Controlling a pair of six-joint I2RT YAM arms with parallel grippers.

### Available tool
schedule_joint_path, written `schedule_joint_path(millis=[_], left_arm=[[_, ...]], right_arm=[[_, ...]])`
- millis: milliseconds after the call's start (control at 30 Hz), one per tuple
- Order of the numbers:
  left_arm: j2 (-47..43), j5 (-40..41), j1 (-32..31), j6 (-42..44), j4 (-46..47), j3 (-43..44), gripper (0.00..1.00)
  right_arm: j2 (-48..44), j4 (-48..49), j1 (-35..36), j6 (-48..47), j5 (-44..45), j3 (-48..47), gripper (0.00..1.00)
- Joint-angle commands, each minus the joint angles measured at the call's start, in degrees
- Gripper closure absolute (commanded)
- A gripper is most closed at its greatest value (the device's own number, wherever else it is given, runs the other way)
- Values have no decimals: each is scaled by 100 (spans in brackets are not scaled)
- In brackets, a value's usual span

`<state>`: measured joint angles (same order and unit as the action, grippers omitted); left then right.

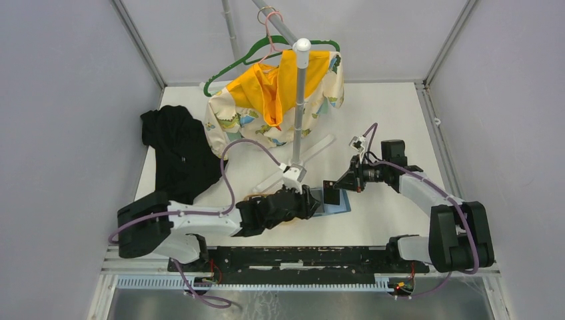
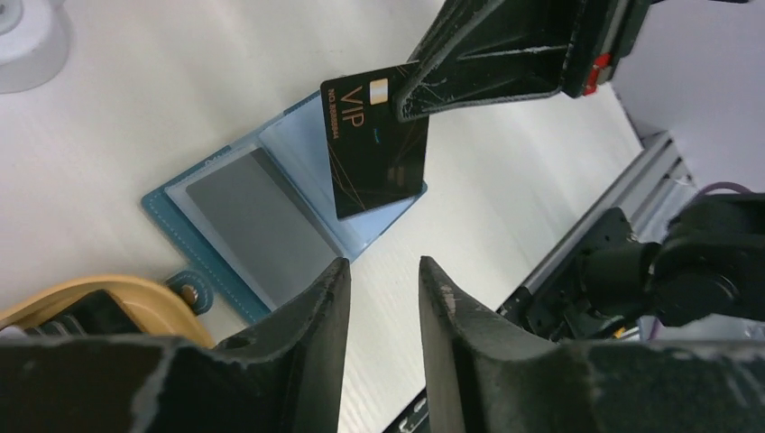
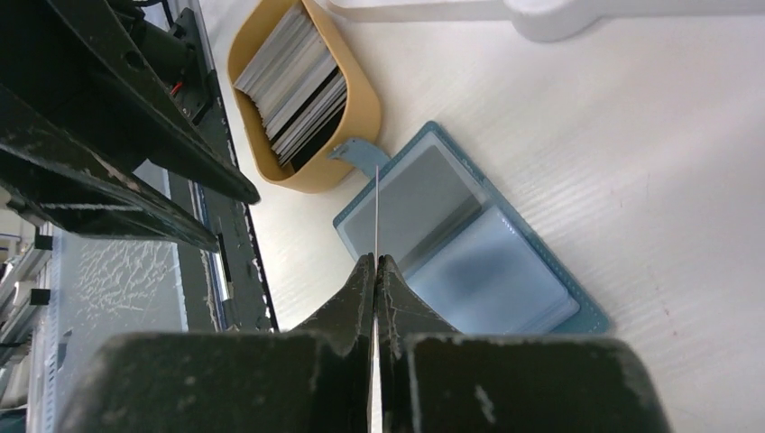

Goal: Put the credit cards into the card holder
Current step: Insert the credit card into the storage box.

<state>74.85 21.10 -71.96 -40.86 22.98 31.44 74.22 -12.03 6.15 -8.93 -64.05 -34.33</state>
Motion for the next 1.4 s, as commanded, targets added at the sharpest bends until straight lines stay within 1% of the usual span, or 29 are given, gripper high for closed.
schedule_joint_path(millis=[0, 100, 200, 433, 467, 600, 867, 1067, 1367], left_arm=[[894, 317, 4, -397, -1016, 1003, 63], [1412, 507, 4, -651, -1822, 1608, 72], [1721, 650, 2, -888, -2207, 1877, 76], [2131, 981, 14, -1129, -2930, 2333, 76], [2203, 1006, 16, -1148, -2975, 2372, 76], [2373, 1045, 105, -1264, -3133, 2424, 76], [2289, 1212, 139, -1407, -3308, 2243, 77], [2394, 1177, 139, -1435, -3370, 2252, 83], [2451, 1186, 138, -1437, -3438, 2244, 89]], right_arm=[[78, 512, -125, 425, 76, 182, 100], [201, 707, -214, 637, 116, 257, 100], [361, 820, -278, 801, 122, 291, 100], [779, 763, -305, 886, 124, 113, 100], [840, 795, -301, 1093, 121, 110, 100], [993, 940, -306, 1280, 105, 118, 100], [1156, 1156, -306, 1464, 181, 189, 100], [1302, 1327, -303, 1589, 417, 276, 100], [1359, 1342, -293, 1586, 1023, 396, 100]])
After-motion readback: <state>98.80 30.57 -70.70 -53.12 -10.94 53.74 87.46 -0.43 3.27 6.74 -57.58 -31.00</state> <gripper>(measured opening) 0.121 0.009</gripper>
